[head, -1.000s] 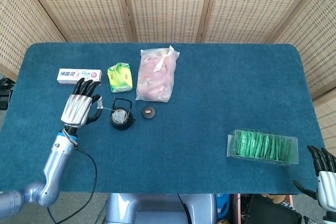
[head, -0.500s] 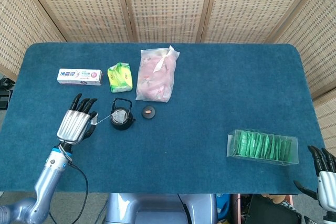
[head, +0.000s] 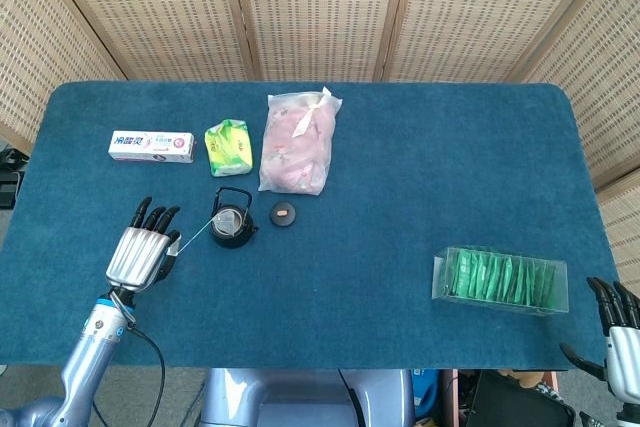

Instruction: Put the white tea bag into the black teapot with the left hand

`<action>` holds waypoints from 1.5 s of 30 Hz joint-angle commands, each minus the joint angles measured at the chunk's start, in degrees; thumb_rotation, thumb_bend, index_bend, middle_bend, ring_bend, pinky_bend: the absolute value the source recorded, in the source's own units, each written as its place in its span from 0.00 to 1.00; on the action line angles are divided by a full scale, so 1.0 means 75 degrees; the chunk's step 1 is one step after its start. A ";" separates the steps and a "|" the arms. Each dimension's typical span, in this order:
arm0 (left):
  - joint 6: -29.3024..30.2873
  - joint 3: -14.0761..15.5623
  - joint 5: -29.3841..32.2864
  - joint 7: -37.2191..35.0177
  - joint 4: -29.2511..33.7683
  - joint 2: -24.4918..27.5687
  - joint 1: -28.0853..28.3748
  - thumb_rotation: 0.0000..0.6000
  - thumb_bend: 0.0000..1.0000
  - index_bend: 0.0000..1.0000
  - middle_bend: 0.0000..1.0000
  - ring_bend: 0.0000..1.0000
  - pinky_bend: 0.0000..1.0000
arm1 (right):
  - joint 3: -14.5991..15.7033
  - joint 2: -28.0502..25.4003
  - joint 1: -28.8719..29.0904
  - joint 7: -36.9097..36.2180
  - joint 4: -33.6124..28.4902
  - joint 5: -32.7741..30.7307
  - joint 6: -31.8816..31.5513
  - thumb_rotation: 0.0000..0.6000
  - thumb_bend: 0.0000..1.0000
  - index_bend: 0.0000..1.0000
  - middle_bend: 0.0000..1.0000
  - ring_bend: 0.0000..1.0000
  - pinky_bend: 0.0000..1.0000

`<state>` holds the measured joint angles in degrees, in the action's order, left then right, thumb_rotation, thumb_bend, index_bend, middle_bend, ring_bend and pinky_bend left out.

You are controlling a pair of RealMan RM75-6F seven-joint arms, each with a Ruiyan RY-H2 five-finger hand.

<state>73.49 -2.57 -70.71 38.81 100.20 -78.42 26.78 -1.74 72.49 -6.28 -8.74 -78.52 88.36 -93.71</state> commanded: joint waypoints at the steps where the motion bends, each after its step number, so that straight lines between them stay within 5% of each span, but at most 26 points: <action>1: -0.0054 -0.0024 0.0072 0.0070 0.0027 0.0008 0.0017 1.00 0.46 0.04 0.17 0.16 0.00 | -0.0004 -0.0004 0.0003 0.0006 -0.0009 -0.0007 0.0007 1.00 0.01 0.12 0.21 0.08 0.16; 10: -0.0063 -0.0065 0.0094 0.0160 0.0072 0.0015 0.0017 1.00 0.33 0.00 0.17 0.18 0.00 | -0.0007 -0.0014 0.0008 0.0029 -0.0028 -0.0025 0.0029 1.00 0.01 0.12 0.21 0.08 0.16; 20: 0.0020 -0.0134 -0.0032 0.0116 0.0102 0.0066 0.0005 1.00 0.32 0.00 0.20 0.21 0.02 | -0.0006 -0.0018 -0.0001 0.0024 -0.0020 -0.0014 0.0004 1.00 0.01 0.12 0.21 0.08 0.16; 26: -0.0231 -0.0296 0.0162 0.0469 0.0243 0.0285 0.0224 1.00 0.33 0.00 0.41 0.39 0.37 | 0.0003 -0.0008 0.0005 0.0021 -0.0023 -0.0011 0.0022 1.00 0.01 0.12 0.21 0.08 0.16; 30: -0.0505 -0.0347 0.0403 0.0768 0.0418 0.0418 0.0402 1.00 0.51 0.00 0.61 0.55 0.54 | 0.0004 -0.0005 0.0005 0.0022 -0.0020 -0.0005 0.0018 1.00 0.01 0.12 0.21 0.08 0.16; 36: -0.1127 -0.0383 0.1331 0.1568 0.0807 0.0598 0.0841 1.00 0.87 0.00 0.76 0.66 0.62 | 0.0003 -0.0015 -0.0011 0.0017 -0.0025 -0.0011 -0.0003 1.00 0.01 0.12 0.21 0.08 0.16; 45: -0.2031 -0.0380 0.3258 0.2261 0.1264 0.0751 0.1645 1.00 0.93 0.00 0.80 0.68 0.63 | 0.0005 -0.0007 -0.0033 -0.0013 0.0001 -0.0054 0.0011 1.00 0.01 0.12 0.21 0.08 0.16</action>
<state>60.60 -5.44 -49.90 54.32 108.43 -73.35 36.89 -1.70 72.43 -6.53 -8.84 -78.52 87.94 -93.63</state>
